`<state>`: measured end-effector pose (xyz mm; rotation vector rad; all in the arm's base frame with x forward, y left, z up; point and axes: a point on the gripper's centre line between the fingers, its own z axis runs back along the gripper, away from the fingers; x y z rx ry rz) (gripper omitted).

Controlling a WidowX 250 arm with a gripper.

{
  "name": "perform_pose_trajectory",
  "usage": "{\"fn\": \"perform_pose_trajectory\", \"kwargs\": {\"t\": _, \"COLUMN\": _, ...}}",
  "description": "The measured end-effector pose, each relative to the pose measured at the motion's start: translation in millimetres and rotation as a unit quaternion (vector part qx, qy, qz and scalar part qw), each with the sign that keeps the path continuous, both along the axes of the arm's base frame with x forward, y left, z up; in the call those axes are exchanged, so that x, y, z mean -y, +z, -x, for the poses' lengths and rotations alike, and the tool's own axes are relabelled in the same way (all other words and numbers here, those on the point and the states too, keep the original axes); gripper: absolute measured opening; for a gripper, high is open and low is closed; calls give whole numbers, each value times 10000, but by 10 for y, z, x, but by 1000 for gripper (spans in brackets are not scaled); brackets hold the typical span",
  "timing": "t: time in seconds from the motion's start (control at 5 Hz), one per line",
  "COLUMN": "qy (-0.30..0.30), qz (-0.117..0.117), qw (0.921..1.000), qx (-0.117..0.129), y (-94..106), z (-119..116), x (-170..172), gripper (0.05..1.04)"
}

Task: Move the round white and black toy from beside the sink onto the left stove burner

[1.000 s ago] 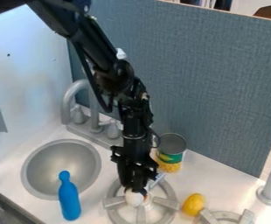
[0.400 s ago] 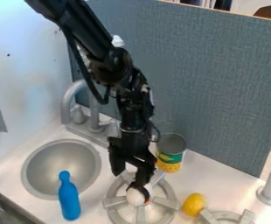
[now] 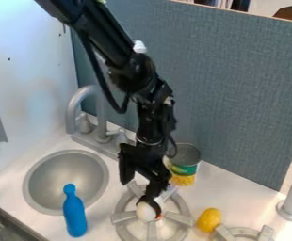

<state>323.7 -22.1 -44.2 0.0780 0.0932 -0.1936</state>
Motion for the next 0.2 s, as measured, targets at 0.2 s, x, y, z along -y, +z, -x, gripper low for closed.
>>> {"fn": "perform_pose_trajectory", "kwargs": {"t": 0.2, "qy": 31, "qz": -24, "qw": 10000, "qx": 75, "y": 59, "z": -88, "x": -11, "gripper": 1001}}
